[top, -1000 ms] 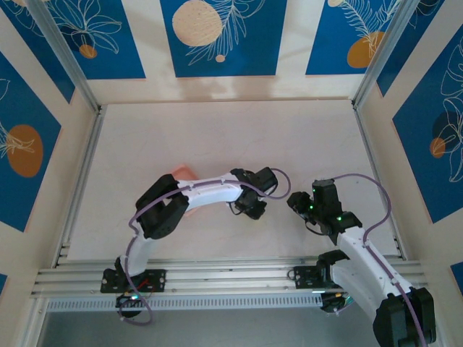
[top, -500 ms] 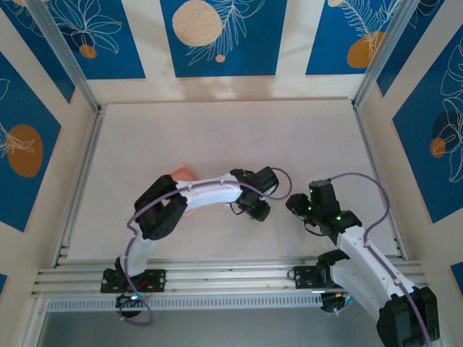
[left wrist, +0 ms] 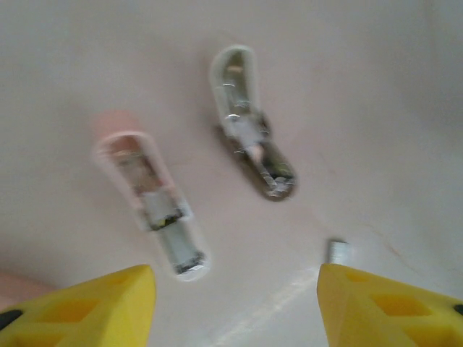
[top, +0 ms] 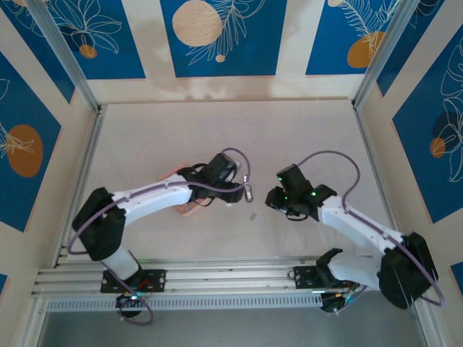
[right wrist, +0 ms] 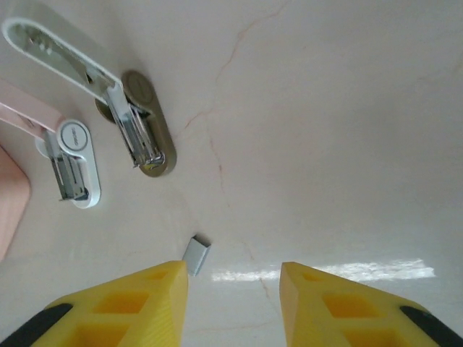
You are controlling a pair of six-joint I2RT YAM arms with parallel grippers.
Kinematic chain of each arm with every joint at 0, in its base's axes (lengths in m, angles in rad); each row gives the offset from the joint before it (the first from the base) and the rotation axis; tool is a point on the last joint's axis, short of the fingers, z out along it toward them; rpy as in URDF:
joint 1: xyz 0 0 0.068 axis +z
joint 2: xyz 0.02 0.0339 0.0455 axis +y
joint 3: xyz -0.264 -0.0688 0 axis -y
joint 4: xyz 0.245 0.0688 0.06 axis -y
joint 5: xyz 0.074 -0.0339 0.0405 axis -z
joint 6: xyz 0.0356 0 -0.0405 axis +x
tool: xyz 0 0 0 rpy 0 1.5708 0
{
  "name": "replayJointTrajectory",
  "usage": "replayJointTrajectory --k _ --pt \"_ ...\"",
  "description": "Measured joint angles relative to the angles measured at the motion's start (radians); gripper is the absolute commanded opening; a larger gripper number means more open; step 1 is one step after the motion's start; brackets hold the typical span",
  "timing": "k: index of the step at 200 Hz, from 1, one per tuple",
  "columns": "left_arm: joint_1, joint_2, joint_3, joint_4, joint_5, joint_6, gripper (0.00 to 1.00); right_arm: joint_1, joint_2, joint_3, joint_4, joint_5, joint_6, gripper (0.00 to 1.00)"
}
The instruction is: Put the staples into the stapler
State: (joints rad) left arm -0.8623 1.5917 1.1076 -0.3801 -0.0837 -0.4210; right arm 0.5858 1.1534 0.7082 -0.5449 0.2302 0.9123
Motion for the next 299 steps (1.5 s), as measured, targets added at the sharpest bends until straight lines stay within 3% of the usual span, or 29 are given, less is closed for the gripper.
replayJointTrajectory --k 61,127,299 --pt "0.053 -0.239 -0.277 0.2 -0.158 -0.027 0.63 0.06 0.267 0.135 -0.085 -0.025 0.037 0.41" --pt "0.082 -0.256 -0.368 0.29 -0.214 -0.045 0.63 0.109 0.48 0.295 -0.185 -0.062 0.04 0.38" --pt "0.093 -0.271 -0.394 0.321 -0.214 -0.045 0.62 0.138 0.638 0.405 -0.254 -0.081 0.032 0.32"
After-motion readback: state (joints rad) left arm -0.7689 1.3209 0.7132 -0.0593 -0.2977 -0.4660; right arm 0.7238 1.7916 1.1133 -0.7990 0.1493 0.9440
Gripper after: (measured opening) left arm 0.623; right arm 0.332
